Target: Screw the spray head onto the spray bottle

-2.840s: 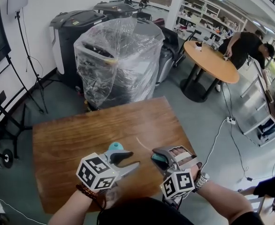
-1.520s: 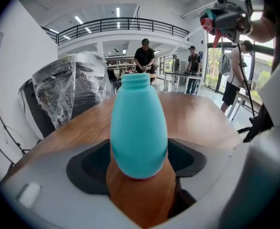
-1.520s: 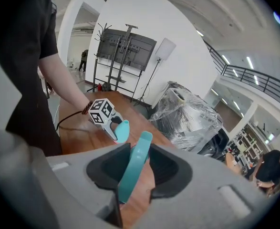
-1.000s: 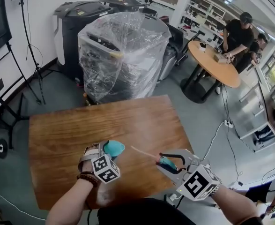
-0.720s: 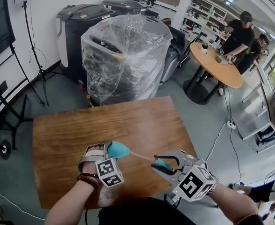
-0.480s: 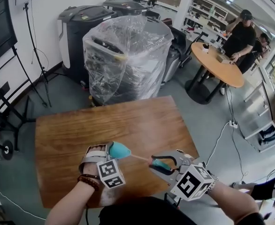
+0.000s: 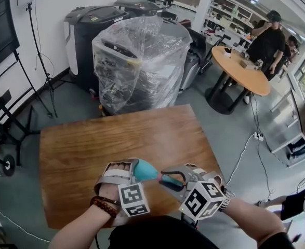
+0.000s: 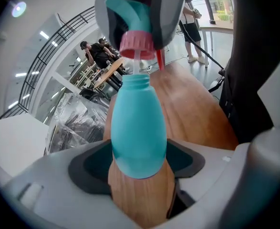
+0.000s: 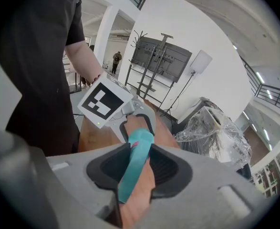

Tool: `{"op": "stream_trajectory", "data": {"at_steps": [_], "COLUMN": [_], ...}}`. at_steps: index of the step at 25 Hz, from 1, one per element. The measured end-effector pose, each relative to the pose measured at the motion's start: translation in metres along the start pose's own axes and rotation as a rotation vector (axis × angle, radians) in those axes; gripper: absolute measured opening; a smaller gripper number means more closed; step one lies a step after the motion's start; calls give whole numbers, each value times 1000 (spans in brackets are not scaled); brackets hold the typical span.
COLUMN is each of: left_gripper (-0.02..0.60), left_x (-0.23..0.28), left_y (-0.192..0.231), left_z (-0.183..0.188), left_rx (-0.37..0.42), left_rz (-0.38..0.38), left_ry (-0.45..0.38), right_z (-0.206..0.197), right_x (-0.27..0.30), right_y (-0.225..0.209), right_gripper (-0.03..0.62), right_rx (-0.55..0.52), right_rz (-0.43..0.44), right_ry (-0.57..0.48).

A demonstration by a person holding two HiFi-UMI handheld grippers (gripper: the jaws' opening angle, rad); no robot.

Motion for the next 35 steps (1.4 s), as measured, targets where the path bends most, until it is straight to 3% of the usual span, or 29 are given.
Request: {"op": "stream_trajectory", "data": {"at_steps": [11, 19, 25, 28, 30, 32, 35], "left_gripper": [373, 370, 367, 365, 364, 364, 364], "left_x": [-13, -20, -22, -20, -20, -19, -14], "left_y": [-1, -6, -2, 1, 3, 5, 7], "left_z": [13, 18, 19, 20, 19, 18, 17], "left_rx": [10, 71, 8, -14, -31, -45, -48], "left_rz": [7, 17, 11, 50, 72, 93, 129], "left_ry": [-56, -130, -110, -125, -126, -116, -87], "right_z": [-1, 5, 9, 8, 4, -1, -10], "right_x": [2, -7, -6, -5, -3, -1, 1], "right_y": [9, 24, 18, 12, 6, -2, -18], "right_gripper": [117, 117, 117, 118, 118, 118, 118], "right_rx": [-179, -499, -415, -305, -142, 94, 581], "right_rz": [-16, 0, -35, -46, -45, -42, -29], "right_ry": [52, 108, 108, 70, 14, -49, -169]}}
Point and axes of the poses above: the fingertips, and each gripper's own axes: x forward along the fingers, y to its left, z out of its top, the point moved 7 cm from there along -x, backward along the fingers, and after that the axes turned 5 degrees about z, right-handed, at the moved point
